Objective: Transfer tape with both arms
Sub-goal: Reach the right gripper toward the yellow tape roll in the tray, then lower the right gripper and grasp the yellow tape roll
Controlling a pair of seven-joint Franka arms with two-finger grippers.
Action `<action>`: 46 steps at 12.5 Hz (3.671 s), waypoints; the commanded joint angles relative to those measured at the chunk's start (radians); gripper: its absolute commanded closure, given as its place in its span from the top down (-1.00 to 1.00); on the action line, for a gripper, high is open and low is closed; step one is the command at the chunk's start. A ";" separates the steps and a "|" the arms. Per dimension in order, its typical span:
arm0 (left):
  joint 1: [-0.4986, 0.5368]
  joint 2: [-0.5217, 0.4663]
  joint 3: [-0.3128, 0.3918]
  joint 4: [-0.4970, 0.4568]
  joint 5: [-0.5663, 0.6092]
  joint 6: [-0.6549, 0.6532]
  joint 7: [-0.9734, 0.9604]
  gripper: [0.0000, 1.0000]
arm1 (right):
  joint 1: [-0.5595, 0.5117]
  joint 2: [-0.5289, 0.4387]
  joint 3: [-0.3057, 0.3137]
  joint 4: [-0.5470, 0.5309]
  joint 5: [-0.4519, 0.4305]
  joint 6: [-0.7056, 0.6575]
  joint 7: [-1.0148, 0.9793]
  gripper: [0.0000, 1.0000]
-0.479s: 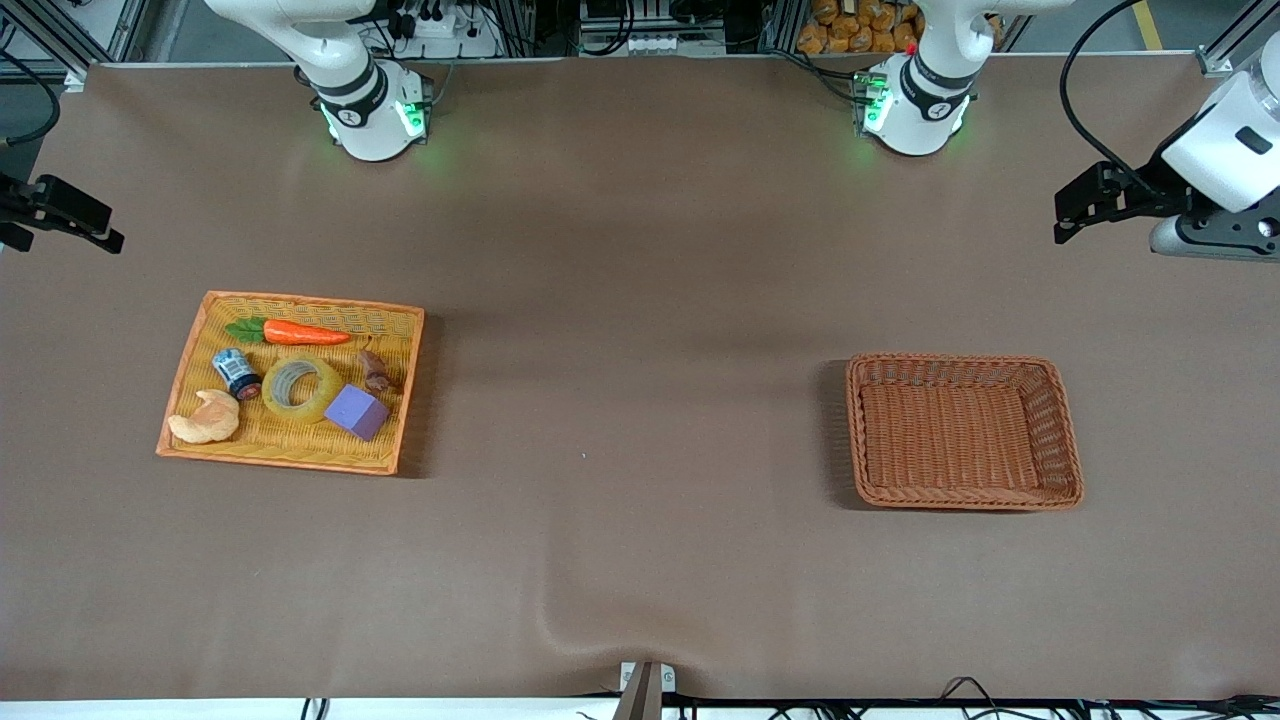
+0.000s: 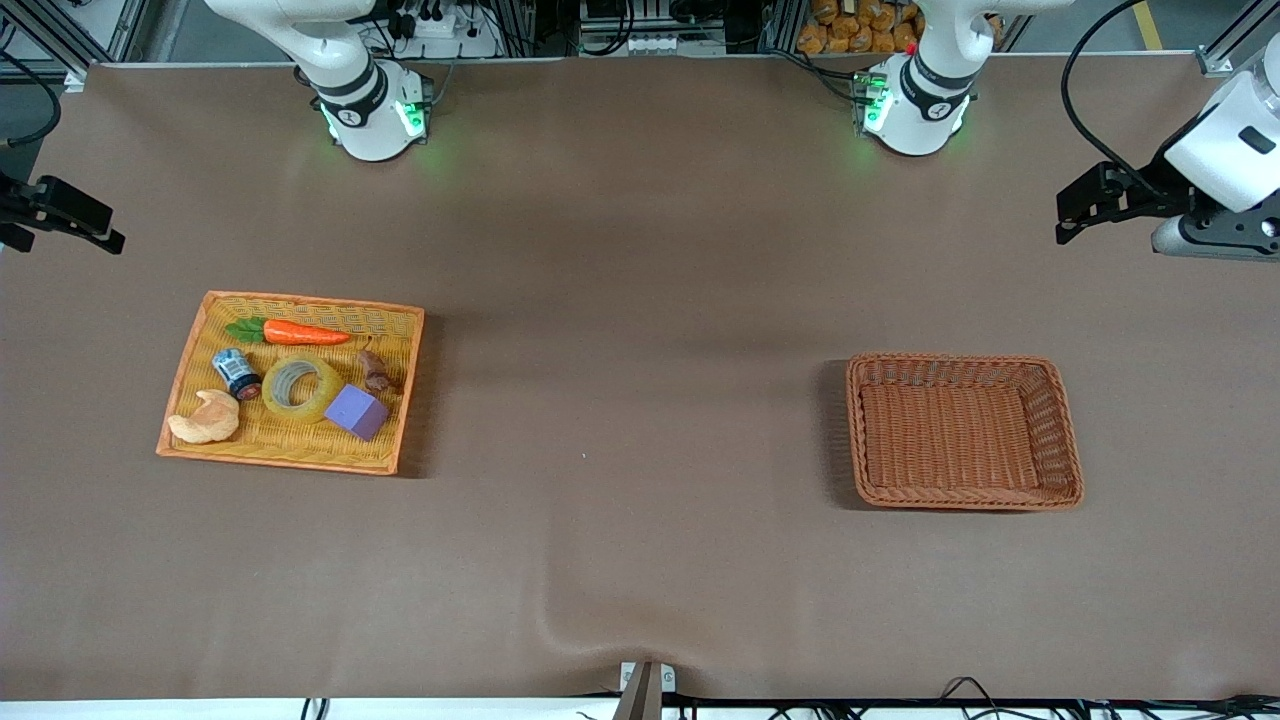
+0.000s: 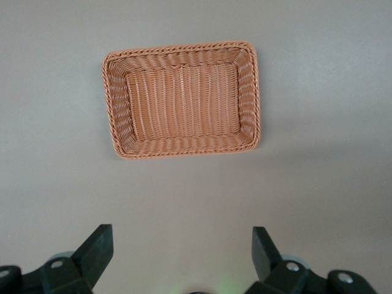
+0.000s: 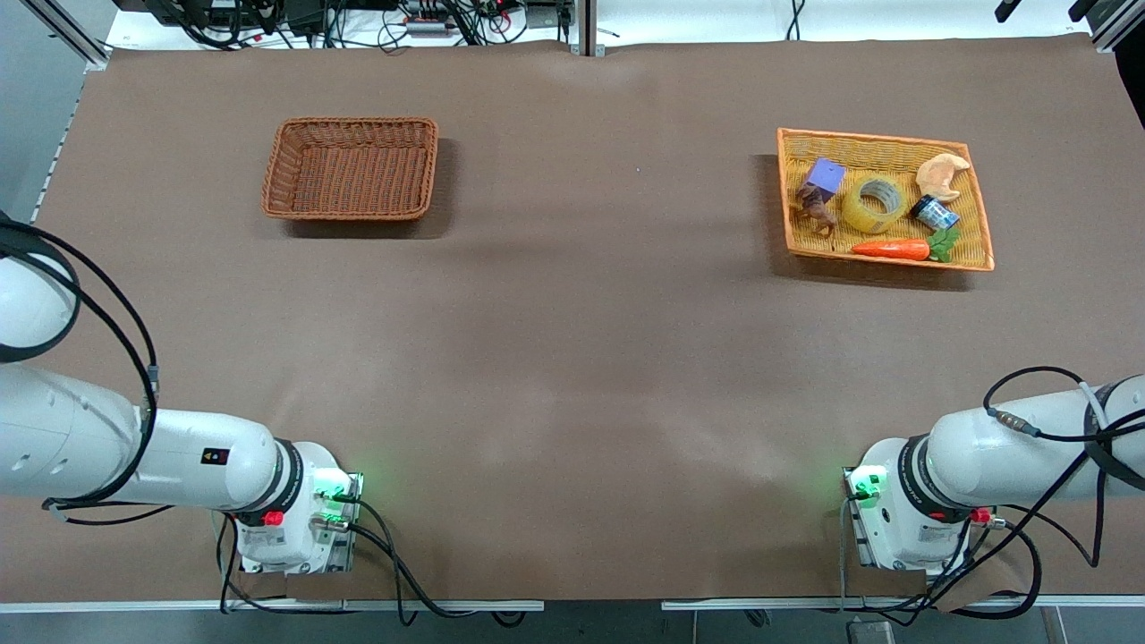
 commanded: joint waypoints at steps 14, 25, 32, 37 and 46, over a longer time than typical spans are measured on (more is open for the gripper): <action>0.024 0.089 0.014 0.041 -0.095 0.003 -0.048 1.00 | 0.109 0.172 0.001 -0.469 0.019 0.468 -0.404 1.00; 0.015 0.258 0.013 0.064 -0.081 0.015 -0.046 1.00 | 0.018 0.325 0.004 -0.705 0.022 0.973 -0.794 1.00; 0.016 0.258 0.011 0.064 -0.080 0.015 -0.046 1.00 | 0.032 0.399 0.004 -0.702 0.067 0.970 -0.796 -0.10; 0.022 0.258 0.013 0.064 -0.091 0.015 -0.043 1.00 | 0.029 0.344 0.002 -0.604 0.067 0.797 -0.793 -1.00; 0.022 0.258 0.013 0.064 -0.092 0.013 -0.045 1.00 | 0.248 0.304 0.005 -0.145 0.070 0.202 -0.441 -1.00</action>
